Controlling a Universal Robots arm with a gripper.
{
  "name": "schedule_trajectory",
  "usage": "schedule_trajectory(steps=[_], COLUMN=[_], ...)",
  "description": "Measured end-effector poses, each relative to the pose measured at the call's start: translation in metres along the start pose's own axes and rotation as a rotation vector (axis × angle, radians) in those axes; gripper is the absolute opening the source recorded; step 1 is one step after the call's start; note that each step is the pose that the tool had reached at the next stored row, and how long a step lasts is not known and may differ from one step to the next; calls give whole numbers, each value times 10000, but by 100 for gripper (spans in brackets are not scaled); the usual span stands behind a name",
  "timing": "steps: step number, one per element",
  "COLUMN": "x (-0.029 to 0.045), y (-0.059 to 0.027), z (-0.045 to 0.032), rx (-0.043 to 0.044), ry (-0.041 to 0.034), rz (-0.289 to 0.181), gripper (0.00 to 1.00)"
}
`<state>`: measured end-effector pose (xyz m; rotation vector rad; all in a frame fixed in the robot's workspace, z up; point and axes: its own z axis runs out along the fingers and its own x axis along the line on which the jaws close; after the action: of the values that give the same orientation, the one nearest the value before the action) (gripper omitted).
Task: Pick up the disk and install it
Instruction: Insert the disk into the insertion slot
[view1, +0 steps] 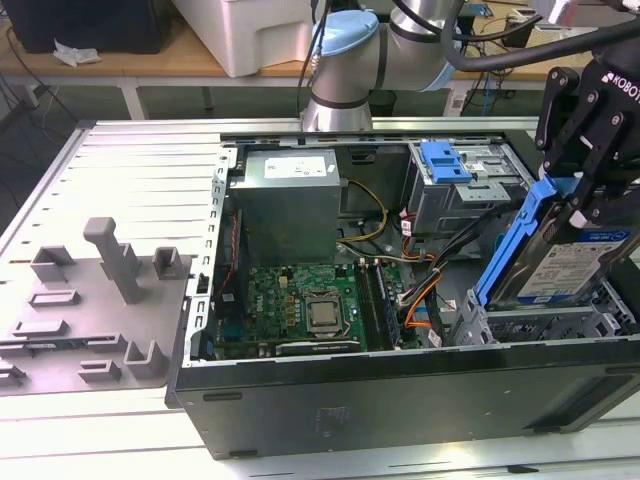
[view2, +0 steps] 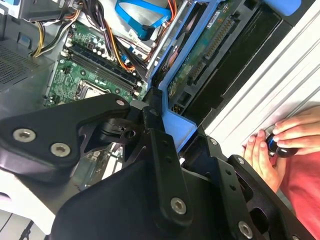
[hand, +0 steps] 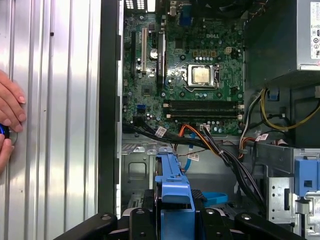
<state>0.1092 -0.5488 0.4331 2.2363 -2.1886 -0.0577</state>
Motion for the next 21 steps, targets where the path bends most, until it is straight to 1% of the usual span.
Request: schedule_trajectory(steps=[21], x=[2], y=[-12], z=[124], rx=[0], ry=[0], rz=[0], gripper=[37])
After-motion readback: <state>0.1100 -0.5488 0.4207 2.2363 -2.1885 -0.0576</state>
